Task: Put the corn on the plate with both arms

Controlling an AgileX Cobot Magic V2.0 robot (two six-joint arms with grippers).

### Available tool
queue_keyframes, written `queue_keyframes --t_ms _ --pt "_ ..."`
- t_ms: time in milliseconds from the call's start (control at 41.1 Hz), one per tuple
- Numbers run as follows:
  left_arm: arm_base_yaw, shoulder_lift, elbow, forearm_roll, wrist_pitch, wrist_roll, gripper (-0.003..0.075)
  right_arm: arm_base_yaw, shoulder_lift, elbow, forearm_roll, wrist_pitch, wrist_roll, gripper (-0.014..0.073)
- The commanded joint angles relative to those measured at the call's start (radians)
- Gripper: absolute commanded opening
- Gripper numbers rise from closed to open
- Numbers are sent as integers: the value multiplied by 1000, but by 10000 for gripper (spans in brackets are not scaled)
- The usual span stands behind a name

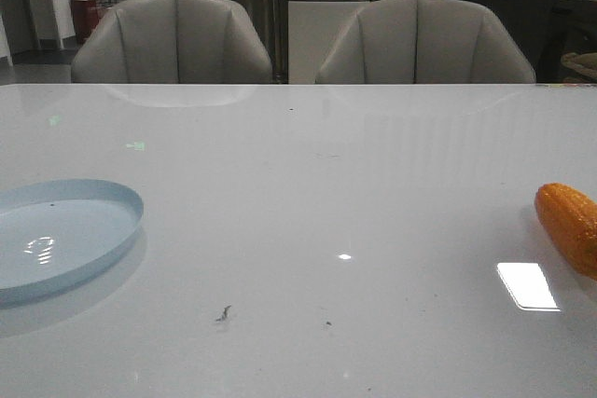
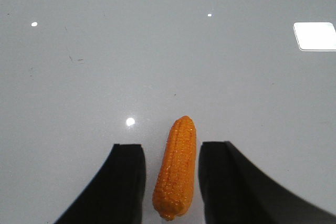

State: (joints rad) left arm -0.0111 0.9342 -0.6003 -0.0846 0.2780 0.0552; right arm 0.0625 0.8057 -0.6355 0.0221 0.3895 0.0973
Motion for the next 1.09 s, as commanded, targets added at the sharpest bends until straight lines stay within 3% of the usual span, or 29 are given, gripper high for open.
queue_keyframes --t_ms 0,146,438,754,1070 --pt "0 84 -138 -1 97 -10 505 -7 -3 -35 -4 -75 -10 379" --pt "0 259 -298 -1 274 -10 505 -7 -3 -35 -4 -75 -10 379" --pt "0 573 -472 10 330 -10 505 -7 -3 -35 -4 -36 -10 379" --pt "0 806 -501 21 369 -10 505 -7 -3 -35 -4 15 -10 379" --pt "0 864 -501 21 378 -10 474 -7 -3 -35 -4 15 -10 379"
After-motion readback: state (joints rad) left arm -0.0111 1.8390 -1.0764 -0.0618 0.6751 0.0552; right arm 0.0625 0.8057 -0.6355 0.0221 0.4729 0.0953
